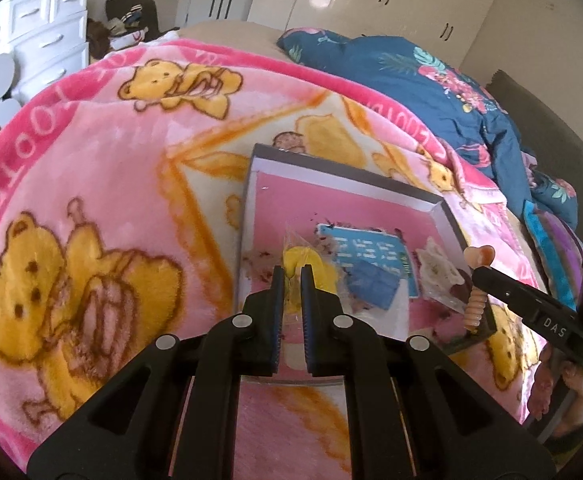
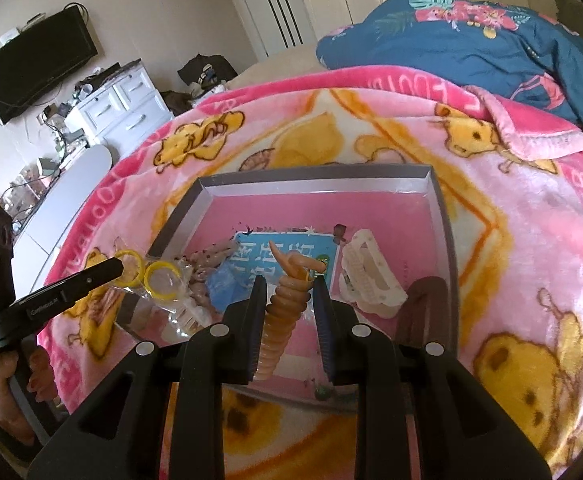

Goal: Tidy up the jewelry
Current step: 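Carry the spring tie and ring packet into the tray and release both, then withdraw both open tools from the tray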

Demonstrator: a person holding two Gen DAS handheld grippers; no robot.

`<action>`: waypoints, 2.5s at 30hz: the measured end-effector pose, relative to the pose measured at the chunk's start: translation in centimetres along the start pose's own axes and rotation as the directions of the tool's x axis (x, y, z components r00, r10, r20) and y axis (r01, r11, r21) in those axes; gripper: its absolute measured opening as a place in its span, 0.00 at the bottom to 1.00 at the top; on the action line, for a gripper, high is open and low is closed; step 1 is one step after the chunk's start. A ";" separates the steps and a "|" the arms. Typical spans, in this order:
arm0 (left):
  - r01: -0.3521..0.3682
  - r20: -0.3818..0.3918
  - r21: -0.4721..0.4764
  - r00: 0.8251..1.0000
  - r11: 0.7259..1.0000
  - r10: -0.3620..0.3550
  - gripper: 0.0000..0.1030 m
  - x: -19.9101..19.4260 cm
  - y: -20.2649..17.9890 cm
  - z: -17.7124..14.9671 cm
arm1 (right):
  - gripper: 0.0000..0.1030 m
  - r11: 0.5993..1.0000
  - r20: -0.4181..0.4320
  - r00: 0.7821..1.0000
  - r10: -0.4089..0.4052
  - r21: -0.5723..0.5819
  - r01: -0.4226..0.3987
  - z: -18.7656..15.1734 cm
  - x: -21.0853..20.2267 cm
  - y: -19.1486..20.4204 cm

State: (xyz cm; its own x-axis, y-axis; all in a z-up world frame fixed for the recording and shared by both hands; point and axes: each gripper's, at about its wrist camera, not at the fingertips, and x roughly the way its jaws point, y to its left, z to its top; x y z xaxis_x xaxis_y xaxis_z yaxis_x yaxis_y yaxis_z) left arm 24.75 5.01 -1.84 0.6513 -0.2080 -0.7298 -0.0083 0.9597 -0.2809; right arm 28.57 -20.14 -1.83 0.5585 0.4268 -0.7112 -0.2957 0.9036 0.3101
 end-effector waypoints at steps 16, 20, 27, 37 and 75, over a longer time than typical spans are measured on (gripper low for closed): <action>-0.058 -0.032 0.020 0.998 0.998 0.059 0.04 1.9 0.9 -0.4 | 0.38 1.000 -0.071 0.997 0.006 -0.004 -0.007 -0.6 2.6 1.2; -0.058 -0.035 0.028 0.998 0.998 0.058 0.04 1.9 0.7 -0.5 | 0.42 1.000 -0.061 0.998 0.002 -0.002 -0.002 -0.9 1.6 1.0; -0.059 -0.031 0.060 0.998 0.996 0.061 0.10 1.5 -0.4 -0.7 | 0.52 1.000 -0.024 0.999 -0.026 -0.016 0.025 -1.5 -0.9 0.8; -0.064 0.027 0.092 0.998 0.994 0.061 0.33 -2.0 -2.3 -0.3 | 0.65 0.998 0.027 0.998 -0.056 -0.019 0.057 -2.6 -4.7 0.7; -0.101 0.112 0.142 0.990 0.985 0.086 0.91 -11.4 -4.5 -12.1 | 0.96 0.992 0.210 0.971 -0.116 -0.021 0.123 -12.6 -15.6 1.4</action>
State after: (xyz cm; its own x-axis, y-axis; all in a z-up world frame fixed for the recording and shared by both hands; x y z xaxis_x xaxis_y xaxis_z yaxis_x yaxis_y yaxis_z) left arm 8.17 0.75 0.15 0.7289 -0.1025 -0.6769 0.0334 0.9929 -0.1143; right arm 9.65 -26.04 1.71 0.7393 0.3174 -0.5939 -0.2408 0.9482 0.2070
